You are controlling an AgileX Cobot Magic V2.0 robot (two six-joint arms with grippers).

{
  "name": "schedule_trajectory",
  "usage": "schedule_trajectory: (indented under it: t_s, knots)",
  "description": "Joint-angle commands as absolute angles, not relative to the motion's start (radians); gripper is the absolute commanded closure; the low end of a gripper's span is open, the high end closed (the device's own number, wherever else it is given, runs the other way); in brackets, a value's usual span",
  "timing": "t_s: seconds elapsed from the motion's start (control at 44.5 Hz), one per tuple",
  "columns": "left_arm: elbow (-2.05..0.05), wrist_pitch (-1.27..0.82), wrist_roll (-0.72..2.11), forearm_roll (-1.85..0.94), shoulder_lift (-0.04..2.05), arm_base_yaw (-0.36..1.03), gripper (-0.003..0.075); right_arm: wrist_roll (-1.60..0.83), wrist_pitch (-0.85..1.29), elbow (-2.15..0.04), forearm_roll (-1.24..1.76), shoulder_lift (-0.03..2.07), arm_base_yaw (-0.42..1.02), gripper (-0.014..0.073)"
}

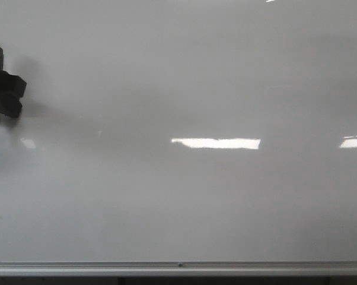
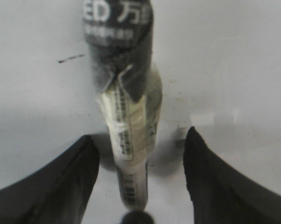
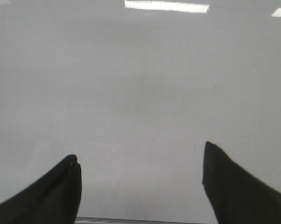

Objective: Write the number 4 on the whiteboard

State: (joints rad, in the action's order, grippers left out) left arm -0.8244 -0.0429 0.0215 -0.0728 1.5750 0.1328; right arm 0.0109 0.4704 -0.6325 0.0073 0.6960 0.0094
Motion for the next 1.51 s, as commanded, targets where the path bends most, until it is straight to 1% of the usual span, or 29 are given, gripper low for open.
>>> schedule_trajectory:
  t_s: [0.0, 0.112, 0.18, 0.292, 0.382, 0.472, 0.54, 0.674, 0.809, 1.012, 1.124, 1.304, 1.484]
  knots:
    - [-0.867, -0.017, 0.022, -0.078, 1.553, 0.131, 0.0353, 0.0, 0.396, -0.657, 0.006, 0.699, 0.007, 0.0031]
    - [-0.867, -0.022, 0.022, -0.078, 1.553, 0.131, 0.0454, 0.0, 0.395, -0.657, 0.006, 0.699, 0.007, 0.0031]
    - [-0.867, -0.036, 0.022, -0.078, 1.553, 0.131, 0.0535, 0.0, 0.396, -0.657, 0.006, 0.699, 0.007, 0.0031]
    - [-0.867, -0.063, 0.022, -0.076, 1.539, 0.131, 0.0638, 0.0, 0.394, -0.657, 0.006, 0.699, 0.007, 0.0031]
    - [-0.867, -0.102, 0.022, -0.075, 1.505, 0.131, 0.0694, 0.0, 0.392, -0.657, 0.006, 0.699, 0.007, 0.0031]
    - [-0.867, -0.157, 0.022, -0.075, 1.446, 0.131, 0.0727, 0.0, 0.396, -0.655, 0.006, 0.699, 0.007, 0.0031]
    - [-0.867, -0.227, 0.031, -0.072, 1.391, 0.131, 0.074, 0.0, 0.403, -0.655, 0.008, 0.699, 0.007, 0.0031]
    - [-0.875, -0.373, 0.118, -0.072, 1.272, 0.137, 0.0741, 0.0, 0.443, -0.662, 0.008, 0.699, 0.007, 0.0031]
    - [-0.931, -0.601, 0.208, -0.077, 1.195, 0.171, 0.0741, 0.0, 0.53, -0.709, 0.008, 0.728, 0.007, 0.0031]
    - [-1.061, -0.892, 0.361, -0.113, 1.179, 0.294, 0.0741, 0.0, 0.758, -0.853, 0.011, 0.828, 0.012, 0.0031]
    - [-1.118, -1.007, 0.44, -0.126, 1.198, 0.392, 0.0741, -0.05, 0.843, -0.923, 0.028, 0.898, 0.059, 0.0031]
    - [-1.184, -1.071, 0.49, -0.126, 1.231, 0.536, 0.0741, -0.216, 0.904, -1.01, 0.125, 0.977, 0.175, 0.0031]
    - [-1.215, -1.1, 0.532, -0.126, 1.288, 0.676, 0.0741, -0.468, 0.98, -1.07, 0.274, 1.024, 0.291, 0.0031]
